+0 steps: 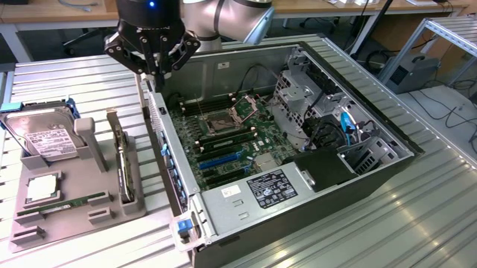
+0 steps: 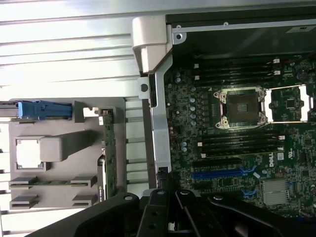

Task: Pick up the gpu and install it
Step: 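Reach for the gpu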

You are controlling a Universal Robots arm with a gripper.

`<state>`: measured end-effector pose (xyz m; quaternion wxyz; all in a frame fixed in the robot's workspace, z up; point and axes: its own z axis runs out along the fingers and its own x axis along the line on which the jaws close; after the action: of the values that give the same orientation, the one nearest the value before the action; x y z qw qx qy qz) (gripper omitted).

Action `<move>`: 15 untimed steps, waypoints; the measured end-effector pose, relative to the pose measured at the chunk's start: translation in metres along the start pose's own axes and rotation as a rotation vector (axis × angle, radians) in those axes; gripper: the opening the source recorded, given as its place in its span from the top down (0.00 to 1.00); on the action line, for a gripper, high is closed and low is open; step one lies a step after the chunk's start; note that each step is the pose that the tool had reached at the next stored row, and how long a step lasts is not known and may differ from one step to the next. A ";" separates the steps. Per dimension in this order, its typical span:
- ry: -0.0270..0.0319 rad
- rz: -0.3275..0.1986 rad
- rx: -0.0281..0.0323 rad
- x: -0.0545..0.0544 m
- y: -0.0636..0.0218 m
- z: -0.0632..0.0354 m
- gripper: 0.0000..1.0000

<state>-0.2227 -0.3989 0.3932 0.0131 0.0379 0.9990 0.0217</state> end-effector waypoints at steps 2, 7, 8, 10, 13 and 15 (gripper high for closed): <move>0.0000 0.000 0.0000 0.000 0.0000 0.0000 0.89; 0.0000 0.000 0.0000 0.002 -0.0001 0.0000 0.89; 0.0000 0.000 0.0000 0.002 -0.0002 0.0000 0.89; 0.0000 0.000 0.0000 0.003 -0.0002 0.0000 0.89; 0.0000 0.000 0.0000 0.004 -0.0003 -0.0001 0.89; 0.0000 0.000 0.0000 0.004 -0.0003 -0.0001 0.89</move>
<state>-0.2270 -0.3989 0.3932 0.0131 0.0379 0.9990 0.0217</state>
